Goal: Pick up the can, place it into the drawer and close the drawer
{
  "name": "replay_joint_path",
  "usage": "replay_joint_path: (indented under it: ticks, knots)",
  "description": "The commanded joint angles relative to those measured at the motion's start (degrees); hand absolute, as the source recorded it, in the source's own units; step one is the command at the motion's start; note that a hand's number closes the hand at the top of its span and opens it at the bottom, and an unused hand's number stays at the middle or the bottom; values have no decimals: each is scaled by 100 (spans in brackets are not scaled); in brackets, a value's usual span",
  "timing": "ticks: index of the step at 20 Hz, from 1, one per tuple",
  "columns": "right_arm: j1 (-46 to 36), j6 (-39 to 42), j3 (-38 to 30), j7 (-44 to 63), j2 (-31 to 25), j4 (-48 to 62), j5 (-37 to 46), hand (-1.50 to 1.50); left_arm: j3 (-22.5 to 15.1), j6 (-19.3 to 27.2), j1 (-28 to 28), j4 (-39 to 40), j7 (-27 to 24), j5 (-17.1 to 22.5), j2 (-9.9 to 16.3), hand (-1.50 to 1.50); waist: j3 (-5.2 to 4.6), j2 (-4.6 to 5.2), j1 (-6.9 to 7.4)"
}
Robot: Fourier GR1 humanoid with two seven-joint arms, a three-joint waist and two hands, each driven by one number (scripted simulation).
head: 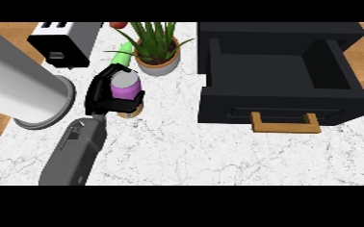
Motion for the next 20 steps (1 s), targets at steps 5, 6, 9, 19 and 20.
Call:
replay_joint_path:
  ticks: [5,6,9,19,20]
  knots:
    - [432,-18,330,116,208,-574,119,-150,-581,879,-84,-2294,1910,-270,-274,150,-9,31,-117]
    - [-174,32,-237,167,-144,21,-193,-150,-664,957,-164,-2546,2191,-279,-348,150,-7,39,-88]
    - [-193,143,-347,26,-191,111,-313,-150,-1005,1337,-414,-2861,2778,-621,-586,150,-8,46,-127]
    - [-241,79,-80,197,-5,32,16,-150,-1618,2336,-2278,-2385,3798,-928,-673,150,-10,64,-194]
    - [-151,58,0,169,90,-96,82,-150,-1470,2388,-2764,-1756,3661,-719,-674,150,-11,80,-256]
